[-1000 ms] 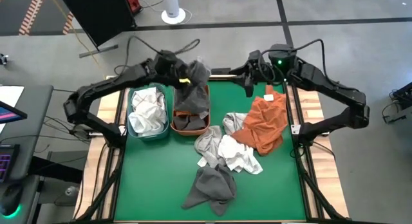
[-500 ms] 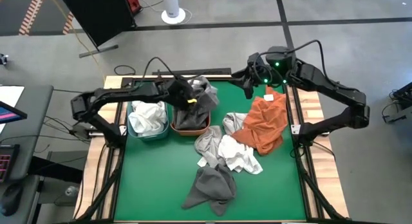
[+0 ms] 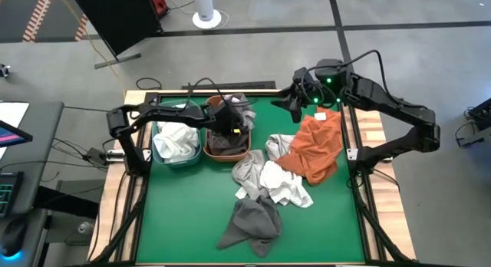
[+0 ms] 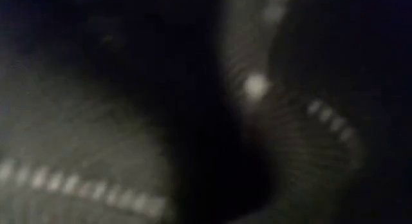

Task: Sort towels by color in basket
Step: Put the gray/white towel into the orange bin

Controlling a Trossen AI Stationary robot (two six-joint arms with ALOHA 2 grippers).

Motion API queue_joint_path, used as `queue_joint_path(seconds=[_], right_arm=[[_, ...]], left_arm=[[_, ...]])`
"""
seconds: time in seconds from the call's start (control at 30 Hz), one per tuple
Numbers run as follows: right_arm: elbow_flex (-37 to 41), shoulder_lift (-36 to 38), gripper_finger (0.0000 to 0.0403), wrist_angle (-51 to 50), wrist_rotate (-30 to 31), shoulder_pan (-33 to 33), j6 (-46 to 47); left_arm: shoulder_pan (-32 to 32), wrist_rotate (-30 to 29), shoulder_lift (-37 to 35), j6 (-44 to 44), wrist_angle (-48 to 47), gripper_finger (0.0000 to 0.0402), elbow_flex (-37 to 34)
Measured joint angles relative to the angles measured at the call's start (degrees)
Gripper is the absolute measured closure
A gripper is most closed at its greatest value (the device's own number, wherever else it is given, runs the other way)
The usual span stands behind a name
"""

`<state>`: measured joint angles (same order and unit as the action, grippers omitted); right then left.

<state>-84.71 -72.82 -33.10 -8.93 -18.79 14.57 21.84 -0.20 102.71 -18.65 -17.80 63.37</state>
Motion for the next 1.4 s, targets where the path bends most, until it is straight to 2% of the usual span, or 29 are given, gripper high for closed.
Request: queue_joint_path(seconds=[0.23, 0.33, 0.5, 0.63, 0.73, 0.9, 1.07, 1.23, 1.4], right_arm=[[0.0, 0.0, 0.0203, -1.2, 0.0, 0.0, -0.4], [0.0, 0.0, 0.0203, -1.2, 0.0, 0.0, -0.9], [0.0, 0.0, 0.0203, -1.2, 0.0, 0.0, -1.4], [0.0, 0.0, 0.0203, -1.2, 0.0, -0.1, -1.5], [0.0, 0.1, 0.0203, -1.2, 0.0, -0.1, -1.6], [0.0, 0.1, 0.0203, -1.2, 0.0, 0.0, -1.6], [0.0, 0.1, 0.0203, -1.2, 0.0, 0.0, -1.7], [0.0, 0.1, 0.0203, -1.2, 0.0, 0.0, -1.5], [0.0, 0.1, 0.0203, -1.2, 0.0, 0.0, -1.1]], left_arm=[[-2.1, -2.0, 1.2, 4.0, -0.2, 0.0329, 0.1], [-2.1, -1.4, -0.5, 5.3, -3.3, 0.0302, 1.9], [-2.2, 0.1, -3.6, 11.1, -9.1, 0.0228, 7.7], [-2.2, 0.1, -4.8, 14.2, -17.9, 0.0162, 13.1], [-2.1, 0.1, -5.6, 16.3, -22.8, 0.0132, 16.3], [-2.1, 0.0, -6.6, 18.8, -29.1, 0.0124, 21.8], [-2.1, -1.8, -9.6, 24.1, -28.0, 0.013, 26.2], [-1.9, -8.3, -11.5, 28.5, -23.4, 0.0131, 26.6], [-2.1, -4.5, -11.1, 26.7, -13.5, 0.0132, 24.8]])
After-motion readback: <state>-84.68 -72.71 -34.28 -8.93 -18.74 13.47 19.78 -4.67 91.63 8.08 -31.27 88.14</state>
